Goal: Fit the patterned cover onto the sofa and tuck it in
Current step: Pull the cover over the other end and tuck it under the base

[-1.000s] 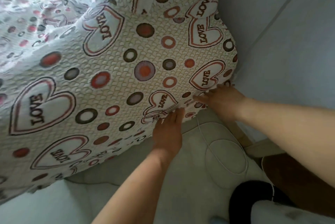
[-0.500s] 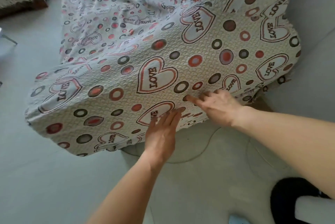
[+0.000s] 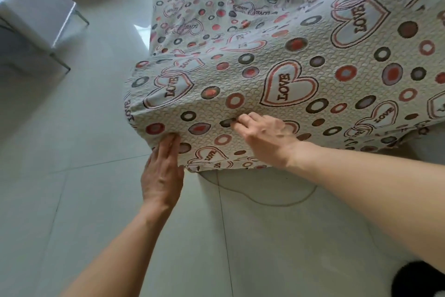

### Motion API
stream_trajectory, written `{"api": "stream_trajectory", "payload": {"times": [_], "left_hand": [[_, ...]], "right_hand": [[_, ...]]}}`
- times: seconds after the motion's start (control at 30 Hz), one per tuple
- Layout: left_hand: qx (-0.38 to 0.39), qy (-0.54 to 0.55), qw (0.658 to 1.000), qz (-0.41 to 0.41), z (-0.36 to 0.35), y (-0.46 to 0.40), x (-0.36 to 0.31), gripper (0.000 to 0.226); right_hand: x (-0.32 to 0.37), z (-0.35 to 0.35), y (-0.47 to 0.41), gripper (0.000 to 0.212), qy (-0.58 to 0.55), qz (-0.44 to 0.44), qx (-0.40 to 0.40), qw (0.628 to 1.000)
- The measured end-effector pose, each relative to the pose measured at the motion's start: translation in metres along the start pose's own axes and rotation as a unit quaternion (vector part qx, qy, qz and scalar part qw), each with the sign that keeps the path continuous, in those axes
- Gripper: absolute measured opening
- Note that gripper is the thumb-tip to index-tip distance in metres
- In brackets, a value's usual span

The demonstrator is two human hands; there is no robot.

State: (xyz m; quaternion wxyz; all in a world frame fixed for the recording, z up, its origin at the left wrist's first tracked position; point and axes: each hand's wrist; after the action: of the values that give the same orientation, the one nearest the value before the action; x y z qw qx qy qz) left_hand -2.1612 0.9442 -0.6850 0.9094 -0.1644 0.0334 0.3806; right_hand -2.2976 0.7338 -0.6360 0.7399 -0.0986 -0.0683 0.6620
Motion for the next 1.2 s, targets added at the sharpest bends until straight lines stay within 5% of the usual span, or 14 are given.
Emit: {"api": "stream_trajectory", "payload": {"times": [0.1, 0.23, 0.47, 0.7, 0.83, 0.97, 1.1, 1.2], "left_hand": [[-0.061, 0.022, 0.998, -0.026, -0.004, -0.008, 0.012, 0.069], [-0.131, 0.062, 0.989, -0.006, -0.004, -0.023, 0.029, 0.048], [-0.155, 0.069, 0.977, -0.128, -0.007, -0.035, 0.053, 0.012], [-0.176, 0.079, 0.968, -0.163, -0.030, -0.012, 0.064, 0.009], [-0.180, 0.106, 0.965, -0.161, -0.035, -0.011, 0.068, 0.006], [-0.175, 0.146, 0.969, -0.094, -0.048, -0.002, 0.079, 0.024], [-0.198, 0.248, 0.947, -0.054, -0.064, 0.002, 0.091, 0.032], [-0.214, 0.349, 0.912, 0.000, -0.079, 0.002, 0.091, 0.045]], "right_hand": [[0.017, -0.008, -0.020, 0.046, 0.002, 0.038, -0.028, 0.999], [0.035, -0.026, -0.041, 0.011, 0.035, 0.034, -0.072, 0.996], [0.042, -0.044, -0.056, 0.016, 0.045, 0.084, -0.113, 0.989], [0.066, -0.075, -0.038, 0.020, 0.042, 0.070, -0.043, 0.996], [0.071, -0.074, -0.036, 0.022, 0.044, 0.028, -0.090, 0.995], [0.083, -0.084, -0.025, 0.039, 0.043, -0.068, -0.133, 0.988], [0.112, -0.112, -0.015, 0.071, 0.003, -0.042, -0.119, 0.992], [0.150, -0.142, -0.011, 0.060, -0.046, -0.051, -0.077, 0.995]]}}
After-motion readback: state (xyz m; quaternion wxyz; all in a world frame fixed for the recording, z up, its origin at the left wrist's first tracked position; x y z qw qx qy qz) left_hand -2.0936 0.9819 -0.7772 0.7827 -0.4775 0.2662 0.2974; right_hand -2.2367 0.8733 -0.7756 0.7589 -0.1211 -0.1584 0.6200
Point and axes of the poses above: each hand's wrist, its own y-axis away from the middle knuckle, its own z-axis out of the back of the hand, x = y × z, and after that the axes turned 9 degrees about -x, right-handed
